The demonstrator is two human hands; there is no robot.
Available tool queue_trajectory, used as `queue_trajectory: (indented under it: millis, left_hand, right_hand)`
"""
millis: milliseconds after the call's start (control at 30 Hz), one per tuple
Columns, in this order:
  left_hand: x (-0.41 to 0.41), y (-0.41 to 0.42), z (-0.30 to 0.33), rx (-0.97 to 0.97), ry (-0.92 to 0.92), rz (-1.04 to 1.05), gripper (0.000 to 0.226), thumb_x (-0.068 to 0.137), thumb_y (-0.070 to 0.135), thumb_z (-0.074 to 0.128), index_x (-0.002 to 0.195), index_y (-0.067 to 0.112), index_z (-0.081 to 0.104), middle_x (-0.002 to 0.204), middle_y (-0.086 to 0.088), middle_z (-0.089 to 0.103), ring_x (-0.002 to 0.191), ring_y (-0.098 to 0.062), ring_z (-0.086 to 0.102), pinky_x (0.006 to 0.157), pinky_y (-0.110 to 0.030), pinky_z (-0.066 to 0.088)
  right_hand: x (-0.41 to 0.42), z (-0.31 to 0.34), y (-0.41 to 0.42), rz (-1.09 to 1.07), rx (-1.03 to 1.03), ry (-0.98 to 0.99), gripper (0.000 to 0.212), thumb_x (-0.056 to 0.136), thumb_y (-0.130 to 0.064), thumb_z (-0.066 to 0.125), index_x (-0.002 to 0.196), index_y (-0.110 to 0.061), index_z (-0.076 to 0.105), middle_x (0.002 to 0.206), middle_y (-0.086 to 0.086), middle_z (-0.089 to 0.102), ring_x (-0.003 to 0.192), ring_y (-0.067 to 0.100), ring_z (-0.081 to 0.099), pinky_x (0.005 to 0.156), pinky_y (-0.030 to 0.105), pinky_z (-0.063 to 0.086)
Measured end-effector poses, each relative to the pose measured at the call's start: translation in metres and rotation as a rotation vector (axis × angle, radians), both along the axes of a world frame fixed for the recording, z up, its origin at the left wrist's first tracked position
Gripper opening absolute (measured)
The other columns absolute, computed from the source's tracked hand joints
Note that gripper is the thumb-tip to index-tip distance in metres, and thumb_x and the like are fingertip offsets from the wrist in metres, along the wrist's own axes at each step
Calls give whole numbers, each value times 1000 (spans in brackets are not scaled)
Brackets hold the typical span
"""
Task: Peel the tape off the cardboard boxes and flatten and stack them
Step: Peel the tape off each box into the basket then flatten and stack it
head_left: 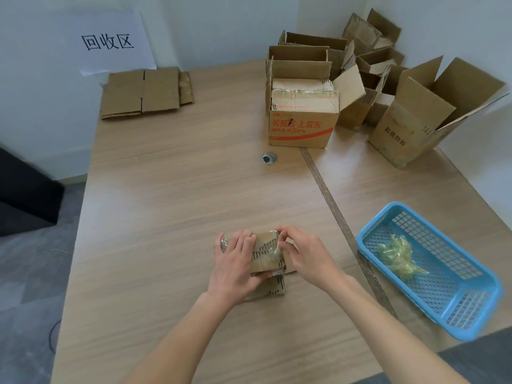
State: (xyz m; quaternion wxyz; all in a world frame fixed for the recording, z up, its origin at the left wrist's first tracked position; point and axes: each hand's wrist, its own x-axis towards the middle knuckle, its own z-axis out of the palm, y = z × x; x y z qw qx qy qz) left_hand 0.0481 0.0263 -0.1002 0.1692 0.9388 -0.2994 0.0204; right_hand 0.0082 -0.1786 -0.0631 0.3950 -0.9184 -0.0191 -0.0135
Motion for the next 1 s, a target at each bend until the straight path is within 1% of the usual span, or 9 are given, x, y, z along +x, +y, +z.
queue_trajectory:
  millis: [67,167,333,400,500,567,700,833,1000]
  left_hand:
    - [-1,0,1,5,-11,-2,85,71,82,51,126,17,43,133,2,55,128,-20,45,113,-64,32]
    - [-1,0,3,17,-15,-14,85,70,81,51,126,17,42,132,1,55,128,-20,45,112,-65,33]
    - [-2,0,4,7,16,-13,87,69,81,55,127,18,40,134,1,55,130,-20,47,116,-65,28]
    - [-3,-1,4,-2,11,-2,87,69,82,53,127,18,41,134,1,57,129,-20,49,115,-64,29]
    - [-3,-2,4,-24,-7,4,88,69,82,55,126,17,43,133,1,58,128,-20,50,115,-63,29]
    - [-3,-2,2,-32,-14,4,88,70,82,55,126,16,44,133,0,58,128,-19,49,114,-62,29]
    - [-2,-2,-1,-33,-11,-5,89,68,81,59,128,17,43,135,1,57,130,-20,49,114,-61,29]
    - [-4,-1,-3,-43,-41,-9,87,68,81,56,125,17,44,134,1,57,128,-19,46,112,-60,30]
    - [-9,-2,-1,0,4,-15,86,68,79,57,126,17,44,137,0,56,128,-23,52,116,-62,28]
  right_hand:
    - [5,-1,-5,52,-68,-11,5,97,-6,61,99,-11,61,110,3,69,99,30,66,81,46,51]
    - [13,2,-7,76,-128,0,2,96,-11,64,96,-11,62,101,3,67,91,29,64,77,43,50]
    - [21,3,-8,60,-92,20,6,94,-18,70,93,-13,68,94,-1,69,89,20,64,83,41,52]
    - [16,-1,-15,71,18,31,14,95,-27,68,95,-14,71,104,-4,71,99,13,66,92,37,53]
    - [3,-6,-23,161,55,101,29,85,-56,70,102,-33,66,132,-18,57,123,-13,48,106,11,37]
    - [-2,-13,-22,207,33,115,33,76,-48,83,99,-38,62,139,-19,49,130,-16,39,105,7,30]
    - [2,-19,-23,168,148,52,21,79,-23,87,82,-29,66,136,-14,56,129,-4,49,106,15,36]
    - [4,-17,-24,251,-3,-7,18,87,-21,80,84,-24,62,138,-5,61,130,8,54,106,26,44]
    - [6,-10,-22,210,-56,-77,13,91,-20,75,100,-15,67,105,-3,74,99,23,70,81,38,54]
